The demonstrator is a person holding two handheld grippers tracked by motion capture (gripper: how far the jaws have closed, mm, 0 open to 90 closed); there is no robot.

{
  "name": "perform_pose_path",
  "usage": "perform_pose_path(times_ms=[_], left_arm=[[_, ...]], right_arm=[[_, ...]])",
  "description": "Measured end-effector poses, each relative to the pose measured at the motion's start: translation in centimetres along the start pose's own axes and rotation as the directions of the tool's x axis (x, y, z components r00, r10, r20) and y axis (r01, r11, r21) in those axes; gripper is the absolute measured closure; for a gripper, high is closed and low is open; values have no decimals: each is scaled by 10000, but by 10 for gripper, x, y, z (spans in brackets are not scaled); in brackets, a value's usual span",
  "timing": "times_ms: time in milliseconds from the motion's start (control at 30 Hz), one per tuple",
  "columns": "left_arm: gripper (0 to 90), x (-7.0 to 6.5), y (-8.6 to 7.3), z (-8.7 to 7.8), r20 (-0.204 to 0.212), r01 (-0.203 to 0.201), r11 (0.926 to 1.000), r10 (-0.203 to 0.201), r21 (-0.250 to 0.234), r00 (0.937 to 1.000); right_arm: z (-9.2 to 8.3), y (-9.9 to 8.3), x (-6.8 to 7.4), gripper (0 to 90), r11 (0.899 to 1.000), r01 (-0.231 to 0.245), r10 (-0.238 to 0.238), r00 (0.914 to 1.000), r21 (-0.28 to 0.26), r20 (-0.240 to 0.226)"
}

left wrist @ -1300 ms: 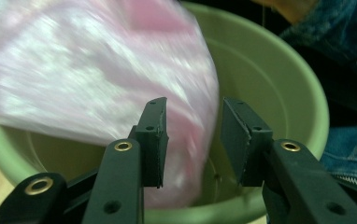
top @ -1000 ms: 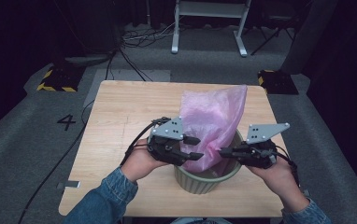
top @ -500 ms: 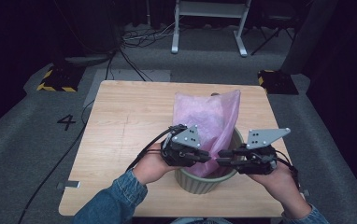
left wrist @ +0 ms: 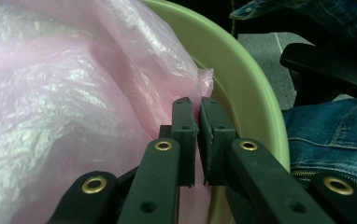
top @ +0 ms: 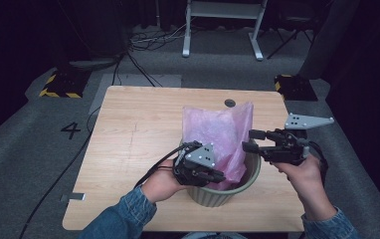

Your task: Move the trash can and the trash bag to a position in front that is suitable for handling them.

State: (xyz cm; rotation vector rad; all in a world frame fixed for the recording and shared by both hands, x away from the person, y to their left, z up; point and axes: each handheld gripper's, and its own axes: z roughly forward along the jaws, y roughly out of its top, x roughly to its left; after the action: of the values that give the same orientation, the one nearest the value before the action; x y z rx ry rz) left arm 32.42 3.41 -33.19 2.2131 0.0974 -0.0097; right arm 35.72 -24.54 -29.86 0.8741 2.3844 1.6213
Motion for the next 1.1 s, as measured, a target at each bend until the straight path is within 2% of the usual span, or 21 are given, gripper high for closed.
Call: perform_pose_path(times_ms=[67, 100, 167, 233, 267, 333, 400, 533, 633, 700, 800, 867, 1000, 1100], left_arm=[[850, -1, 0, 0, 125, -105, 9999, 105, -44, 9999], [843, -2, 0, 0, 185, -83, 9999, 85, -81, 9998], [826, -3, 0, -1, 188, -182, 9997, 185, -154, 9997], [755, -3, -1, -4, -11, -194, 9989, 193, -421, 9998], [680, -3, -1, -7, -205, -203, 9981, 192, -582, 9996], [570, 1, -1, -13, -401, -51, 9956, 13, -940, 9992], [553, 4, -1, -19, -486, 95, 9933, -151, -1148, 9987], [508, 7, 2, -26, -842, 70, 9913, -182, -1317, 9963], [499, 11, 7, -32, -1147, 151, 9881, -330, -1532, 9929], [499, 15, 8, -38, -1324, 274, 9861, -494, -1636, 9900], [500, 22, 4, -47, -1615, 463, 9817, -768, -1846, 9839], [500, 27, 0, -53, -1809, 598, 9788, -959, -1957, 9788], [504, 33, -6, -59, -1973, 823, 9759, -1229, -2020, 9726], [506, 35, -8, -62, -2043, 914, 9747, -1337, -2038, 9697]], right_arm=[[6, 2, -3, 476, 9994, -191, 188, 9998, 272, 115], [8, 3, -4, 529, 9988, -237, 230, 9996, 434, 174], [12, 4, -5, 700, 9961, -106, 89, 9998, 880, 205], [16, 4, -3, 841, 9918, 119, -139, 9998, 1272, 143], [17, 4, -1, 898, 9895, 345, -367, 9992, 1404, 130], [18, 3, 5, 900, 9855, 849, -871, 9962, 1472, 88], [18, 1, 12, 900, 9805, 1206, -1212, 9926, 1554, -56], [20, -3, 20, 900, 9759, 1462, -1414, 9891, 1621, -408], [19, -5, 20, 864, 9762, 1449, -1397, 9893, 1616, -432], [16, -5, 19, 808, 9799, 1351, -1319, 9908, 1471, -311], [7, -1, 10, 604, 9912, 987, -1003, 9949, 882, 133], [2, 3, 3, 440, 9954, 860, -887, 9940, 427, 646], [2, 10, -9, 326, 9988, 483, -478, 9939, -29, 990], [6, 16, -15, 285, 9997, 142, -127, 9966, -183, 820]])
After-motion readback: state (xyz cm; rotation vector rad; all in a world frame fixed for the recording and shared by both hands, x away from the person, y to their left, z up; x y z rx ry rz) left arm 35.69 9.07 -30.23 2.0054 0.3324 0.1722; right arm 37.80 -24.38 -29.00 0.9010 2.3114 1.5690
